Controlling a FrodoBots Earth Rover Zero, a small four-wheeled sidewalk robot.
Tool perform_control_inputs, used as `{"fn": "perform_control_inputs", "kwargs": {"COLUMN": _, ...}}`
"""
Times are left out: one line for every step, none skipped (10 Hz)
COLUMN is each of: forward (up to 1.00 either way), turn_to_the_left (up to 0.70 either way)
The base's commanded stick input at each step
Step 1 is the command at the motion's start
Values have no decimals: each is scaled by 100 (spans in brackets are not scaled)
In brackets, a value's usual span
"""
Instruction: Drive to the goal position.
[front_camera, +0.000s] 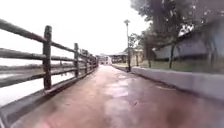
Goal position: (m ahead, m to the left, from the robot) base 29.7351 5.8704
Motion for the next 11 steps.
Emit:
{"fn": "perform_control_inputs", "kwargs": {"forward": 100, "turn_to_the_left": 0}}
{"fn": "perform_control_inputs", "kwargs": {"forward": 100, "turn_to_the_left": 0}}
{"fn": "perform_control_inputs", "kwargs": {"forward": 100, "turn_to_the_left": 0}}
{"fn": "perform_control_inputs", "kwargs": {"forward": 100, "turn_to_the_left": 0}}
{"fn": "perform_control_inputs", "kwargs": {"forward": 100, "turn_to_the_left": 0}}
{"fn": "perform_control_inputs", "kwargs": {"forward": 100, "turn_to_the_left": 0}}
{"fn": "perform_control_inputs", "kwargs": {"forward": 100, "turn_to_the_left": 0}}
{"fn": "perform_control_inputs", "kwargs": {"forward": 100, "turn_to_the_left": 0}}
{"fn": "perform_control_inputs", "kwargs": {"forward": 100, "turn_to_the_left": 0}}
{"fn": "perform_control_inputs", "kwargs": {"forward": 100, "turn_to_the_left": 0}}
{"fn": "perform_control_inputs", "kwargs": {"forward": 100, "turn_to_the_left": 0}}
